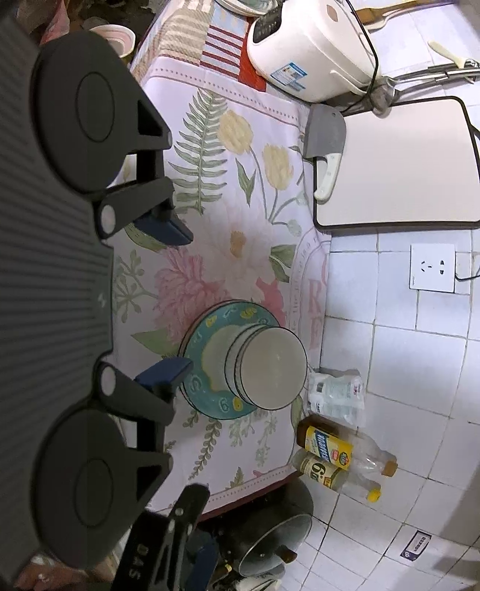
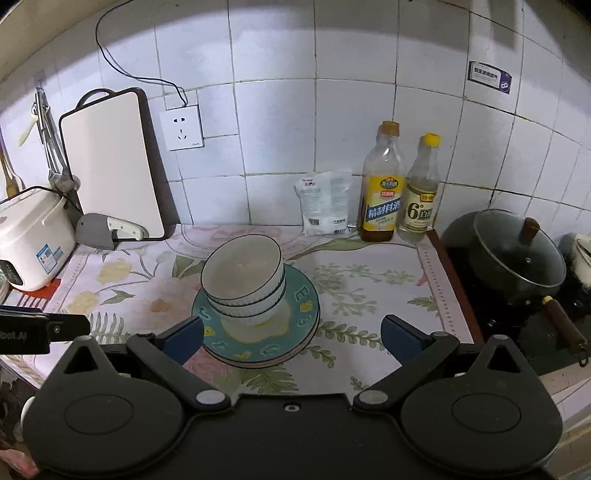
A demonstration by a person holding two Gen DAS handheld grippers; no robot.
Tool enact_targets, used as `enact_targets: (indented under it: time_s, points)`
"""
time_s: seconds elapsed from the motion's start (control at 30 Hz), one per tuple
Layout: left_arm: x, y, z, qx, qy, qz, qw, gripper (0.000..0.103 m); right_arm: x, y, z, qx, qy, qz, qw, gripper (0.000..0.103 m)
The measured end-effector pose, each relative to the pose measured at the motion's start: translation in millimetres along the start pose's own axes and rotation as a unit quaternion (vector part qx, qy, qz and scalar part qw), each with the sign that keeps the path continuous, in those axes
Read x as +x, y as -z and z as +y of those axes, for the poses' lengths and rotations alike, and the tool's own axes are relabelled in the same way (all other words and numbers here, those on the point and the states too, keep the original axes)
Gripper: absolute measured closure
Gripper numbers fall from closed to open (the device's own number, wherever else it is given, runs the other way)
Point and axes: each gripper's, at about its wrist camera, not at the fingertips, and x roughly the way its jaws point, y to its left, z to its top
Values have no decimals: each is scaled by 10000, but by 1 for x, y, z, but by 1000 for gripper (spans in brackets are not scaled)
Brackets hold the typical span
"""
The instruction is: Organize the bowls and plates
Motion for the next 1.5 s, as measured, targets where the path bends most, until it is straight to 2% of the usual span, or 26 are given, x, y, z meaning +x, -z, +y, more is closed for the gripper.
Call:
enact_targets:
  time_s: [0.07, 0.33, 0.57, 0.97, 1.5]
  points:
    - [-2, 2, 2, -3, -34, -12, 10000, 26, -5, 2, 0, 0, 33, 3, 10000, 0]
    - [-3, 9, 1, 126, -185, 188, 9996, 20, -23, 5, 7, -182, 244, -25, 9995, 0]
    - [-11, 13, -4, 268, -254, 76, 9993, 10, -39, 5, 7, -144, 401, -141, 9990, 0]
    - [-30, 18, -9, 413, -242, -139, 9988, 9, -56, 12, 5, -126, 421, -232, 9988, 0]
    - [-41, 22, -13, 425, -208, -237, 9986, 9, -61, 15, 6, -116, 416, -235, 9988, 0]
